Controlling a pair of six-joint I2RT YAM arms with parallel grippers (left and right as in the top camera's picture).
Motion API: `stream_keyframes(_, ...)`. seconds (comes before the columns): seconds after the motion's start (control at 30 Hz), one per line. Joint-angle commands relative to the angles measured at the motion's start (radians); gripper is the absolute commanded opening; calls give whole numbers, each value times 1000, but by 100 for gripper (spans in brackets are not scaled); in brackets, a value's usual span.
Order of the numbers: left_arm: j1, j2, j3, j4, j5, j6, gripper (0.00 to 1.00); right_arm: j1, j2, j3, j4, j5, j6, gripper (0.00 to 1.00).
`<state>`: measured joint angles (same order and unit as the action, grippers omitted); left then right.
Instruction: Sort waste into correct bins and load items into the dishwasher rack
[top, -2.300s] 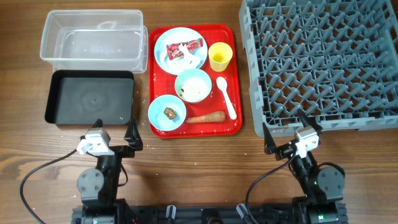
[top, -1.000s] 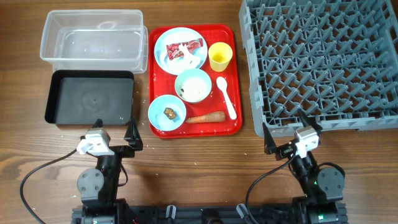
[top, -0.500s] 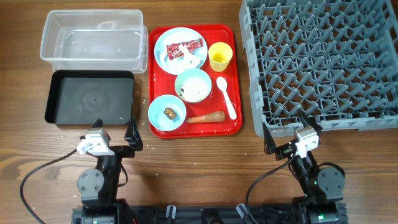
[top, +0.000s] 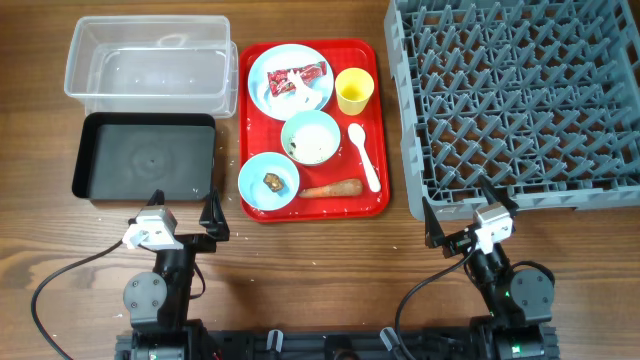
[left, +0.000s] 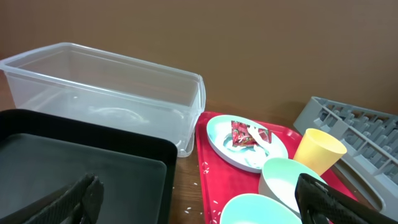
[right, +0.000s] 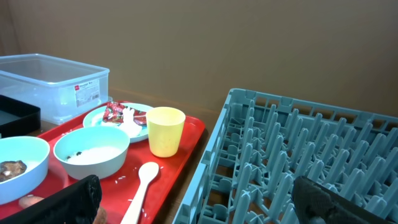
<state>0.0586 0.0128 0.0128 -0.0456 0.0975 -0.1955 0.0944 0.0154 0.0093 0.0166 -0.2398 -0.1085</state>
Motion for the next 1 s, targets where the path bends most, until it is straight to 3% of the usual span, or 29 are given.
stream_keyframes(0.0,-6,-5,27,9,-13,10,100,-5,-11,-3,5,-17,4,100)
stream_keyframes(0.2,-6,72,151,0,-13,34,100,-5,-11,-3,5,-17,4,100)
stream_keyframes(0.4,-6,336,380,-14,-12,32,100,-5,-11,-3,5,-17,4,100)
stream_keyframes(0.77,-25,1117,1199,-394,97,44,100,-5,-11,-3,5,-17,4,100)
stream_keyframes(0.97,-155,1615,1633,-660,112,171,100,-5,-11,-3,5,-17,3,100)
